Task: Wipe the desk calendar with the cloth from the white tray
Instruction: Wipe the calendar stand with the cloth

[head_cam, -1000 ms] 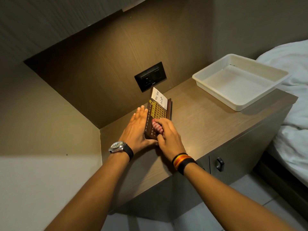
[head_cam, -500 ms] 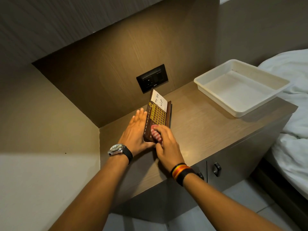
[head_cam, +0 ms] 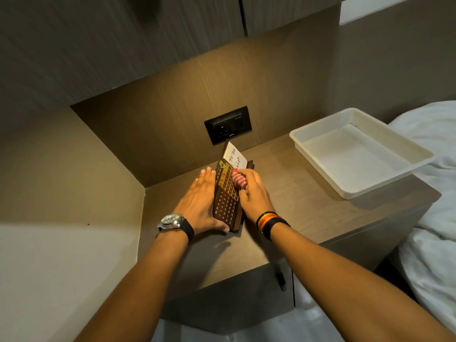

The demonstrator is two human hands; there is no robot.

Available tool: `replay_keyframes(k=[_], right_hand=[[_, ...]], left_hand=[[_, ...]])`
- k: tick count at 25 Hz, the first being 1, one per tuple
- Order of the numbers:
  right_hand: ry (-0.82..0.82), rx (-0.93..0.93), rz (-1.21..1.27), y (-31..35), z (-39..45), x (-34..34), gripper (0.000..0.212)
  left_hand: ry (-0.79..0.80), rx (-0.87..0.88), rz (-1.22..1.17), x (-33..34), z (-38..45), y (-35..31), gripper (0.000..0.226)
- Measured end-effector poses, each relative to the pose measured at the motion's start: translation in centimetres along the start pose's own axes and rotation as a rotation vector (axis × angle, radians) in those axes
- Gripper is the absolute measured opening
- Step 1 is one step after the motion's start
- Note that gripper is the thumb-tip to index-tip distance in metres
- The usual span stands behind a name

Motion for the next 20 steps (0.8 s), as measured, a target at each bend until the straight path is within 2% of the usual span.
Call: replay_keyframes(k=[3,7,11,16,20], right_hand=[[0.039,0.011,0.035,-0.3,-1.6,1.2,0.061],[0.093,-0.080,0.092,-0.3,-6.1,1.2,0.064],[0.063,0.022,0.112,0.5,-4.5,1.2,0.056],[0.133,-0.122,0.145,0.9,-9.0,1.6,0.059],[0.067,0.007,0.157,2.0,-5.6,1.7,0.059]], left_hand=[[-0.037,-0.070,-0.082,0.5,-0.1,-0.3,0.159],[-0.042,-0.079,-0.107,0.6,-0.1,-0.3,0.160],[-0.039,-0.095,-0.116,0.7,0.0,-0.5,0.159],[-0.014,-0.106,-0.124,0.8,-0.2,-0.3,0.155],[-0.027,-0.112,-0.128,0.8,-0.2,-0.5,0.150]])
Point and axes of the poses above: each hand's wrist, its own z-axis towards the middle knuckle, its own x-axis out of the palm, y = z × x, the point moved 5 cm from there along z, towards the middle knuckle, and after that the axes turned 8 degrees about -y, right-handed, at the moved point
